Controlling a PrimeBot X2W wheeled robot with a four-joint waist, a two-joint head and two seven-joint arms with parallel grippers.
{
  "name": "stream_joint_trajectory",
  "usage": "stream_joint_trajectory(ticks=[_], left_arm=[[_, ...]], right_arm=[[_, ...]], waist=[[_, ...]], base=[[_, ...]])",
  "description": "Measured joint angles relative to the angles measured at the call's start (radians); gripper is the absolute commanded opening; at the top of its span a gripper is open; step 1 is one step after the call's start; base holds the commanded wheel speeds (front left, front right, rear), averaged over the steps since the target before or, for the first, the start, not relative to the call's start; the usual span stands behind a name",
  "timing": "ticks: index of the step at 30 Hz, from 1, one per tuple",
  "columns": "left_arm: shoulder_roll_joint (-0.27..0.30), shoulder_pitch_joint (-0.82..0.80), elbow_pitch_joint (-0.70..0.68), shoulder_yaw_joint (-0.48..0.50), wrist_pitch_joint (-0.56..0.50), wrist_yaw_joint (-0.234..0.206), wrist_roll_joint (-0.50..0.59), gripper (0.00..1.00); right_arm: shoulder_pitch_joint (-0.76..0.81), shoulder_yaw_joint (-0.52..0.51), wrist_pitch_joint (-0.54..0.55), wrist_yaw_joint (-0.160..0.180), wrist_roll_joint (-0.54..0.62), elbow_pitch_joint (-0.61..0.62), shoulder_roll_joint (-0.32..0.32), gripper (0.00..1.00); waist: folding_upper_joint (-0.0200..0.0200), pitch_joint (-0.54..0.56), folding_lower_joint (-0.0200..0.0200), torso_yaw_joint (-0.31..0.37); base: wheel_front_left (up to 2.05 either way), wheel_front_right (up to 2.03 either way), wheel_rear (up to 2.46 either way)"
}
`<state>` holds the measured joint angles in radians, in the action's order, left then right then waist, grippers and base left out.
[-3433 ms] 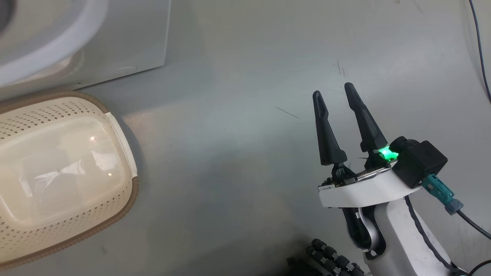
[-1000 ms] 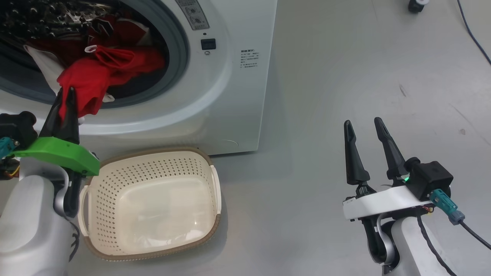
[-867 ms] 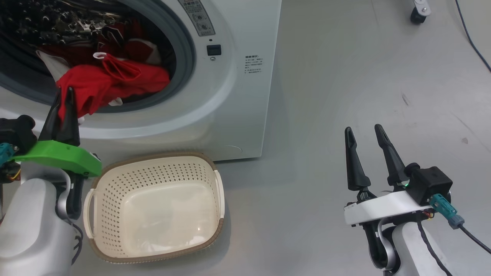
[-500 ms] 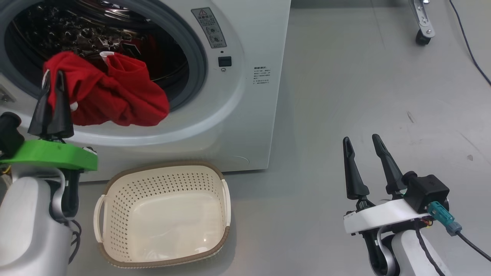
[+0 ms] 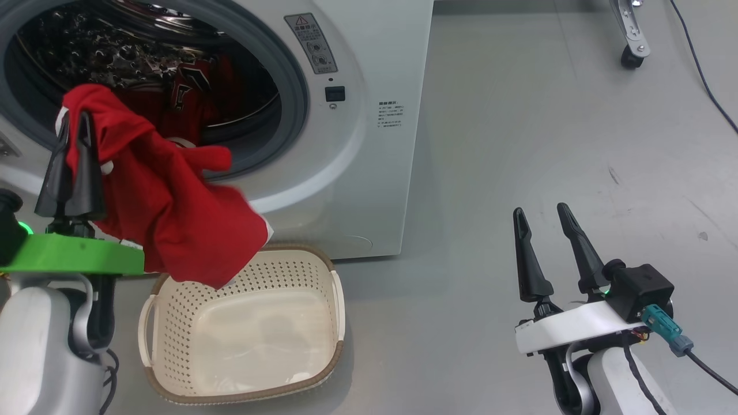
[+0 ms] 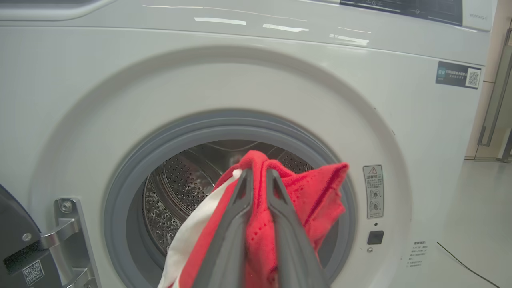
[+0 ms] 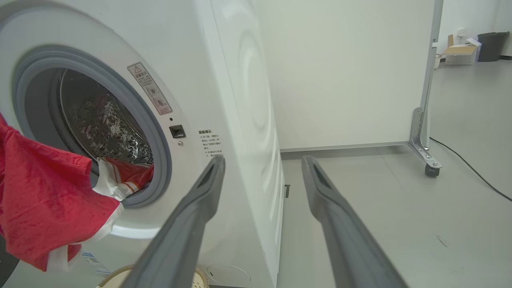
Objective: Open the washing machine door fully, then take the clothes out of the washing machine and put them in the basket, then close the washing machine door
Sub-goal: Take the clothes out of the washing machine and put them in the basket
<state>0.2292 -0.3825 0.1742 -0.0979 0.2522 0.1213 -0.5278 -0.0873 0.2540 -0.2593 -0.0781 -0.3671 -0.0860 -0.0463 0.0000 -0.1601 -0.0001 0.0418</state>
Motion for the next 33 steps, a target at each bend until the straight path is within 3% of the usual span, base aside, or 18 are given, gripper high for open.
stream_joint_trajectory(ticks=[19, 33], left_arm=[[0.04, 0.107, 0.022, -0.039, -0.09, 0.0, 0.001, 0.0], [0.072, 0.128, 0.17, -0.04, -0.155, 0.0, 0.002, 0.0]], right_arm=[[-0.005, 0.012, 0.0, 0.0, 0.0, 0.034, 0.0, 1.0], [-0.045, 0.039, 0.0, 0.003, -0.001, 0.061, 0.0, 1.0]], waist=[[0.0, -0.09, 0.0, 0.022], [0.0, -0.194, 0.0, 0.071]], base=[[0.0, 0.0, 0.0], [0.0, 0.0, 0.0]])
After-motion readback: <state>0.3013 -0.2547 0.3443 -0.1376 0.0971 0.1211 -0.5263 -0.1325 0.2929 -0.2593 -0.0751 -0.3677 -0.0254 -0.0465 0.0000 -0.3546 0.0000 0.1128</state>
